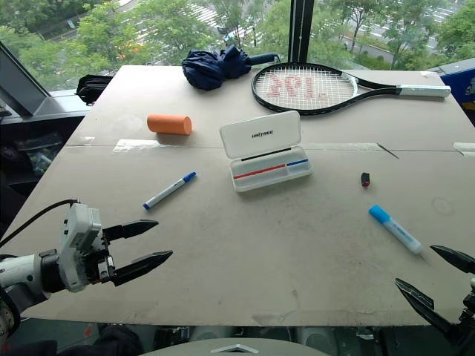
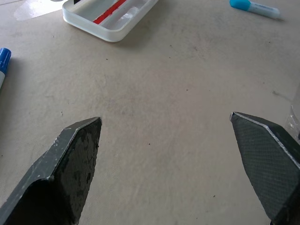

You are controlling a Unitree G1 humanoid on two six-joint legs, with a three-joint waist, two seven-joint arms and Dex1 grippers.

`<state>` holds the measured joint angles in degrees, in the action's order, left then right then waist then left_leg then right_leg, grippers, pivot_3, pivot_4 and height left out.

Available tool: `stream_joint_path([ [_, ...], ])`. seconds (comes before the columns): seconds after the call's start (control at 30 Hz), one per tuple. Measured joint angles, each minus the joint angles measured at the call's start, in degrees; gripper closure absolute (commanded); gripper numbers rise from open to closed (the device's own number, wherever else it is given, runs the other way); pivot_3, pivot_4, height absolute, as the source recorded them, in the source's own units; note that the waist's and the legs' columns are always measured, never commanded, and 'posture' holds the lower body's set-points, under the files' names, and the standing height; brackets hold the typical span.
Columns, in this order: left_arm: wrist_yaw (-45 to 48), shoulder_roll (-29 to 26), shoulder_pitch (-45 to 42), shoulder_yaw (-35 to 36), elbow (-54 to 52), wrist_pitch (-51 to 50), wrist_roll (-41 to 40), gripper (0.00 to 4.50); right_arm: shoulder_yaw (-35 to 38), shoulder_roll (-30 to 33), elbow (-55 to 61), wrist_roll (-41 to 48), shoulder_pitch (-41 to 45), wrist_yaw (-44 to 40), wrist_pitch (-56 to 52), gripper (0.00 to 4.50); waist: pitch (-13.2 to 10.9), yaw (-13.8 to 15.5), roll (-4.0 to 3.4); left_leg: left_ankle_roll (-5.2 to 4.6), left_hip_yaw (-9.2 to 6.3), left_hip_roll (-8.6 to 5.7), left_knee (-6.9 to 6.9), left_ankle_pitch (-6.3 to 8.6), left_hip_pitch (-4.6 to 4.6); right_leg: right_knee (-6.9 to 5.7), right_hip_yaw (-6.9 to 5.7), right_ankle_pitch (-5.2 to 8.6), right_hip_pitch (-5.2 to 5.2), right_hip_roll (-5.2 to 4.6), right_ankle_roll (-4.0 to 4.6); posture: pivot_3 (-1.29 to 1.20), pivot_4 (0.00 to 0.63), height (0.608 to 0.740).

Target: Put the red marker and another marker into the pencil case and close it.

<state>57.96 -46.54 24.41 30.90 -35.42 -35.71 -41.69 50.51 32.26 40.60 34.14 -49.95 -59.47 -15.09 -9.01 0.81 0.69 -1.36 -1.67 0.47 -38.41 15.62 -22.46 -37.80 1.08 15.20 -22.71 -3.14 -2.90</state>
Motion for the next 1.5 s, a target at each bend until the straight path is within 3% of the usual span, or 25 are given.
stream_joint_path([
  [0.1,-0.60,-0.24,-2.43,-1.76,0.32,-0.20,0.19,0.04,-0.38,-0.62,-0.45,-0.19,0.21,0.06,0.70,0.00,0.01,0.20,0.01,0.00,-0.05,0.00,0.00,0.00,-0.01,0.05,0.00,0.00,0.03,-0.01,0.00,0.00,0.150,0.730],
  [0.27,-10.21,0.58,-20.04,-15.48,0.24,-3.68,3.37,0.04,-7.15,-1.75,0.28,1.82,7.09,3.20,1.04,0.00,0.09,0.31,-0.12,0.01,0.15,-0.05,-0.12,-0.02,-0.03,-0.07,-0.05,-0.04,0.07,0.09,-0.04,0.00,0.150,0.730],
  [0.4,-17.78,2.14,-32.39,-25.62,1.78,-10.95,6.80,0.04,-8.22,2.74,0.14,4.25,11.64,4.24,-1.40,0.00,0.08,-0.02,-0.10,0.00,0.11,-0.09,-0.11,-0.02,-0.04,-0.12,-0.16,-0.16,0.05,0.17,-0.25,0.00,0.150,0.730],
  [0.67,-21.44,11.86,-56.13,-47.36,18.88,-15.85,17.51,0.04,-10.42,9.25,-0.68,9.20,19.24,3.06,-4.64,0.00,0.04,-0.13,-0.03,-0.01,0.00,-0.27,-0.12,-0.02,-0.09,-0.14,-0.23,-0.17,0.04,0.35,-0.27,0.00,0.150,0.730],
  [0.8,-19.45,14.07,-60.13,-52.17,25.91,-13.05,21.97,0.04,-11.54,9.37,-0.66,9.30,20.45,3.23,-4.64,0.00,0.04,-0.10,-0.04,-0.01,-0.05,-0.25,-0.10,-0.02,-0.10,-0.16,-0.26,-0.16,0.01,0.38,-0.27,0.00,0.150,0.730],
  [0.93,-15.62,16.08,-63.87,-57.97,35.44,-7.73,27.62,1.90,-12.03,8.13,0.47,8.84,19.60,3.88,-4.40,0.00,0.03,0.02,-0.03,-0.01,-0.08,-0.28,-0.13,-0.02,-0.15,-0.15,-0.31,-0.16,0.02,0.36,-0.27,0.00,0.150,0.730],
  [1.13,-9.96,17.60,-67.80,-60.16,44.57,1.58,33.51,4.47,-11.74,5.21,3.76,8.57,15.37,5.17,-3.60,0.00,0.08,0.01,-0.08,-0.01,-0.08,-0.26,-0.15,-0.03,-0.12,-0.17,-0.30,-0.16,0.04,0.36,-0.27,0.00,0.150,0.730],
  [1.3,-2.92,17.11,-69.32,-60.37,50.08,10.88,36.00,4.47,-11.27,3.41,5.32,8.55,11.98,5.43,-2.67,0.00,0.11,-0.11,-0.08,-0.01,-0.05,-0.24,-0.15,-0.02,-0.08,-0.18,-0.28,-0.16,0.05,0.37,-0.27,0.00,0.150,0.730],
  [1.5,11.76,11.44,-67.38,-59.47,50.56,20.69,34.73,4.47,-11.20,3.22,5.37,8.51,10.03,4.71,-1.52,0.00,0.09,-0.36,-0.11,-0.01,-0.03,-0.11,-0.12,-0.02,-0.09,-0.18,-0.26,-0.16,0.01,0.41,-0.26,0.00,0.150,0.730],
])
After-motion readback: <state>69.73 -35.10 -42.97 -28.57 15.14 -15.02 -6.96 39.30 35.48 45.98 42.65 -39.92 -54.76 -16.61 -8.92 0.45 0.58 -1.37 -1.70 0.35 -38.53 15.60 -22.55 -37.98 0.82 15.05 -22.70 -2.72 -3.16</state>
